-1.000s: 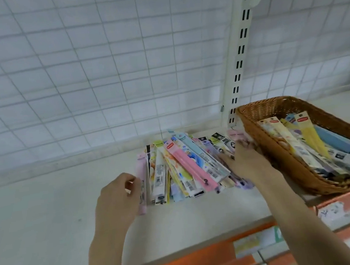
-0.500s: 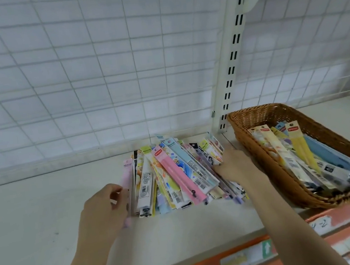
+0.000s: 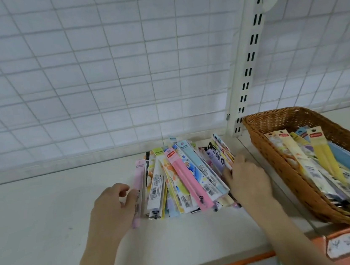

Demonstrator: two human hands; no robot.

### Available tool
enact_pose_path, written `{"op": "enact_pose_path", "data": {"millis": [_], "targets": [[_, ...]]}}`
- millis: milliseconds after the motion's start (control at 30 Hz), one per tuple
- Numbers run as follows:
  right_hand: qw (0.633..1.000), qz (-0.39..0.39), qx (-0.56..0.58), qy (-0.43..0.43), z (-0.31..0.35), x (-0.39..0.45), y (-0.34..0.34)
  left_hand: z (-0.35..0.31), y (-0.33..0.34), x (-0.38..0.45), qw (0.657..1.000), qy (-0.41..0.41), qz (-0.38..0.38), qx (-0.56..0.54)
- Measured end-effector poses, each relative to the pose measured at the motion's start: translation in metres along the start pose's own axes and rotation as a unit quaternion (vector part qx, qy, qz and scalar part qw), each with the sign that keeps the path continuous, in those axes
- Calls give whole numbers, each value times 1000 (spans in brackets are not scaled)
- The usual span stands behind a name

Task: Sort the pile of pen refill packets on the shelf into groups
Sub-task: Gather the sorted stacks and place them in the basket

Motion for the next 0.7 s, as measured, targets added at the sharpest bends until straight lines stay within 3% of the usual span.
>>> {"op": "enact_pose_path", "data": {"millis": [100,333,700], "targets": [[996,20,84,11,-3,6,5,1,0,2,1000,3,-6,6],[990,87,107,2,-9,14,18,-5,3,1,999,11,-6,33],[982,99,159,-11,-16,8,-1,-12,13,9,994,-53,40,91]]}}
Point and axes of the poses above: each hand's wrist, its own x-axis towards the middle knuckle, its own y-axis out of the palm, z = x × y, the point moved 8 cm from there along x, towards the middle knuckle
